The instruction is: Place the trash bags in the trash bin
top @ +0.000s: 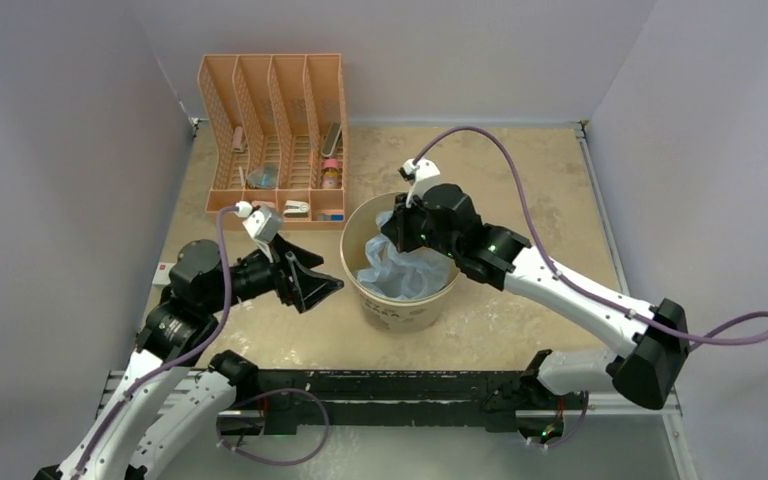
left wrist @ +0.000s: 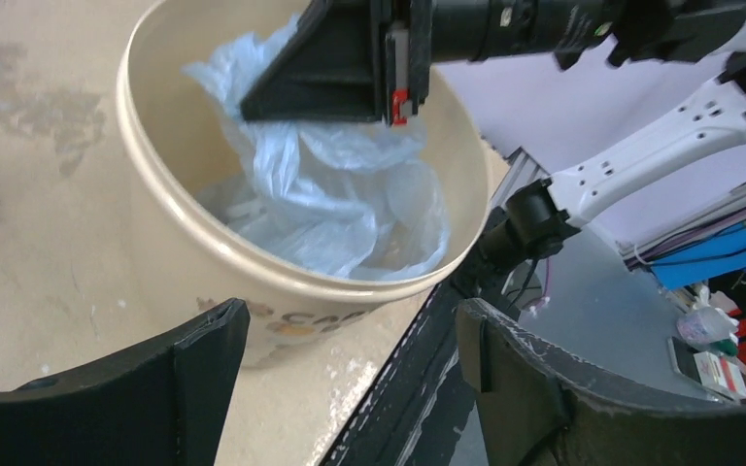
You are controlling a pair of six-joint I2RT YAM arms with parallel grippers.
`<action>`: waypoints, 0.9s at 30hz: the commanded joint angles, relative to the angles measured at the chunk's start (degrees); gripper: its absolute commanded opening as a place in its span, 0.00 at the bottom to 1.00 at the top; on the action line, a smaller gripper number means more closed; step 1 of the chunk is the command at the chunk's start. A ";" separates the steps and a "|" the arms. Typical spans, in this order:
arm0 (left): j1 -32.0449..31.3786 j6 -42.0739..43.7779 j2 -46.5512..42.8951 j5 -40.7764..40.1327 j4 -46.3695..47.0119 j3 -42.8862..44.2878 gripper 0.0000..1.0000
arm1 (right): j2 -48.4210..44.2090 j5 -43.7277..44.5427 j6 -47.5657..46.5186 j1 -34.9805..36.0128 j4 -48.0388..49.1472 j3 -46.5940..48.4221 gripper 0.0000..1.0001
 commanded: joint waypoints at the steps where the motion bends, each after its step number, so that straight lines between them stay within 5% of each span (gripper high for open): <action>1: 0.17 4.21 3.86 4.61 4.37 6.05 0.81 | -7.92 -3.56 4.42 0.05 5.75 -2.05 0.00; 15: 0.17 1.52 21.70 23.53 23.46 10.65 0.74 | -19.75 -12.59 15.37 0.05 19.56 -14.17 0.01; 27: -3.33 -3.37 27.09 26.42 34.92 6.72 0.66 | -23.52 -16.37 21.18 0.05 27.92 -18.57 0.05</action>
